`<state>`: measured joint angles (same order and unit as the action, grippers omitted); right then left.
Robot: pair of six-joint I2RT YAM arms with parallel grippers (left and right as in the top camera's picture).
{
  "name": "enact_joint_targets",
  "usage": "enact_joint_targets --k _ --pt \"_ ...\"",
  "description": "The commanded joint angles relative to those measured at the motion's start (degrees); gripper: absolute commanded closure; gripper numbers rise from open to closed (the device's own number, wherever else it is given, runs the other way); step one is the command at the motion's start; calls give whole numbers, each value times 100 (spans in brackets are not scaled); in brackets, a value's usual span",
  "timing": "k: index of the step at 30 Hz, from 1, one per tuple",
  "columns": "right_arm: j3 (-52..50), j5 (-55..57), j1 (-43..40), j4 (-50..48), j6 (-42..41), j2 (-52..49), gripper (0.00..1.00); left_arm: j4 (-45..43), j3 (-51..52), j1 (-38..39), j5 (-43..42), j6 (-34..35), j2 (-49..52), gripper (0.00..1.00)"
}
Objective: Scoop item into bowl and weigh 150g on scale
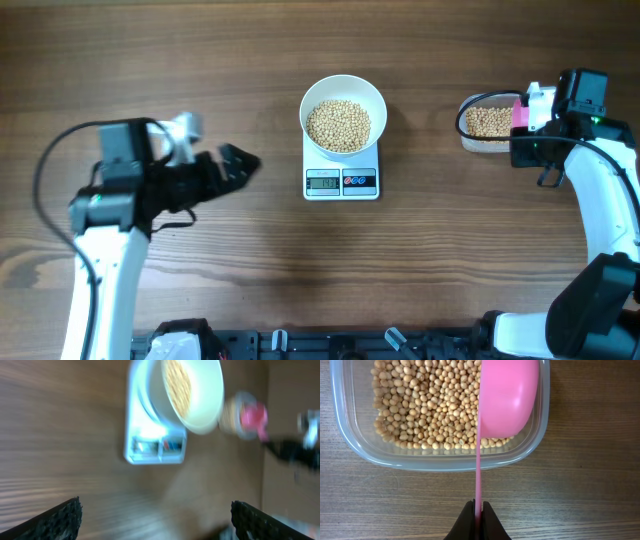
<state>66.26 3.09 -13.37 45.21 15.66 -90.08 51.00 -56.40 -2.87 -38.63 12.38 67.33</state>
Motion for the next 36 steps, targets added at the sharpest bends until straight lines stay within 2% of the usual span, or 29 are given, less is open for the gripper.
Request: enact_joint_targets --k 1,3,8,10,15,20,36 --pt "37 94 31 48 -85 -57 96 116 4 590 -866 -914 404 0" --pt "37 94 31 50 -81 -57 96 107 4 837 -1250 -1198 553 0" --pt "37 96 31 9 -70 -57 96 87 4 1137 -1292 -1193 706 0" --pt "37 96 31 -20 -61 -57 96 44 4 1139 -1073 -1051 691 0" --pt "37 96 31 -37 -66 -57 96 -13 -120 1134 162 -125 684 0" --pt "37 96 31 -15 -61 -57 96 44 -208 1137 697 -101 682 0" --pt "37 96 31 -98 -63 -57 96 -140 -210 1141 691 -162 684 0"
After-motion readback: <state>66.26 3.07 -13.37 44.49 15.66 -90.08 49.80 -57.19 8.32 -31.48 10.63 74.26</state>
